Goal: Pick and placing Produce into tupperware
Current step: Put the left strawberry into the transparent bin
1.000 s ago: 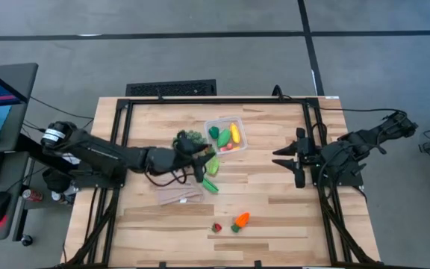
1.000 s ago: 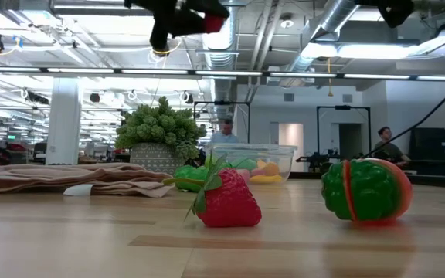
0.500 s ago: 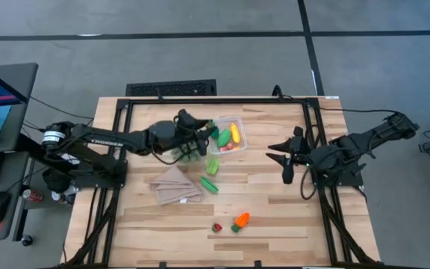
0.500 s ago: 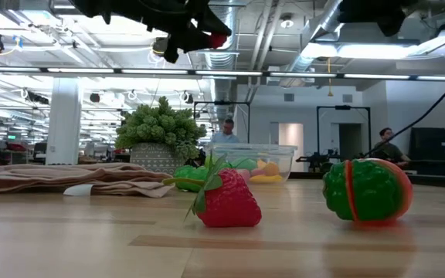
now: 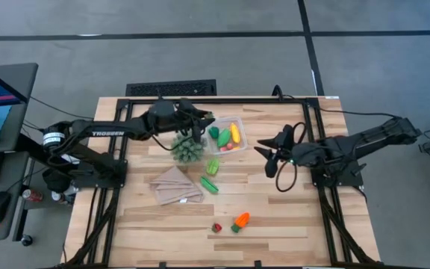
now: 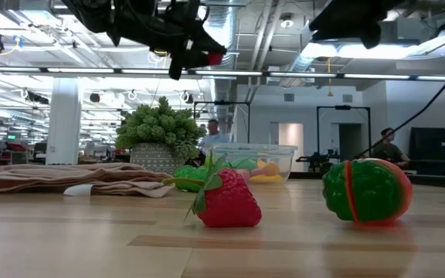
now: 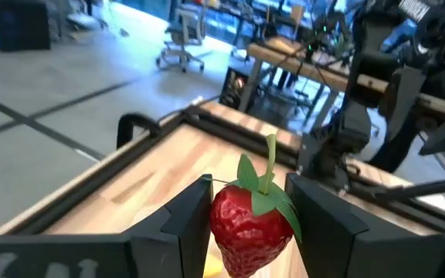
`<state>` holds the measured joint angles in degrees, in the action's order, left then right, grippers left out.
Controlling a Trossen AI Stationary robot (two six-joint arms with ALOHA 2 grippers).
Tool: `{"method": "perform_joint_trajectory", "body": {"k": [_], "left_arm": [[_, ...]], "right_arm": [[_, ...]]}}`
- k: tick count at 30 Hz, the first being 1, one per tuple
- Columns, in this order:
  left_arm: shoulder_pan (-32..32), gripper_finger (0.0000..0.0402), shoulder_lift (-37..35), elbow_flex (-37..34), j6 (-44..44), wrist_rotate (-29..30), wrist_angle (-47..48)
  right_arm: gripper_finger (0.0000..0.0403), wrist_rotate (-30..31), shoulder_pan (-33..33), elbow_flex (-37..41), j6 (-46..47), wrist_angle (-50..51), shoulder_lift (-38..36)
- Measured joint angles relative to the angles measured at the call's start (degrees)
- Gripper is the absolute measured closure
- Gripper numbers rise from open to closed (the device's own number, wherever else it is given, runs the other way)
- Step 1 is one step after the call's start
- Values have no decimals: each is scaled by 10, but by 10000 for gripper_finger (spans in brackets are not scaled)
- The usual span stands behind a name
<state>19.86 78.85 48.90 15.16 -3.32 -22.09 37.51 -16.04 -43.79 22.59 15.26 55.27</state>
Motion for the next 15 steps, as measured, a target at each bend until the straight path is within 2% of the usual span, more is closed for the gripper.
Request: {"method": "perform_joint_trajectory", "body": {"k": [6, 15], "left_arm": [[46, 253, 0, 0, 0, -50, 21], [64, 253, 14, 7, 4, -58, 10]], "right_arm": [[285, -2, 14, 0, 0, -24, 24], [285, -2, 32, 0, 0, -39, 41]]}}
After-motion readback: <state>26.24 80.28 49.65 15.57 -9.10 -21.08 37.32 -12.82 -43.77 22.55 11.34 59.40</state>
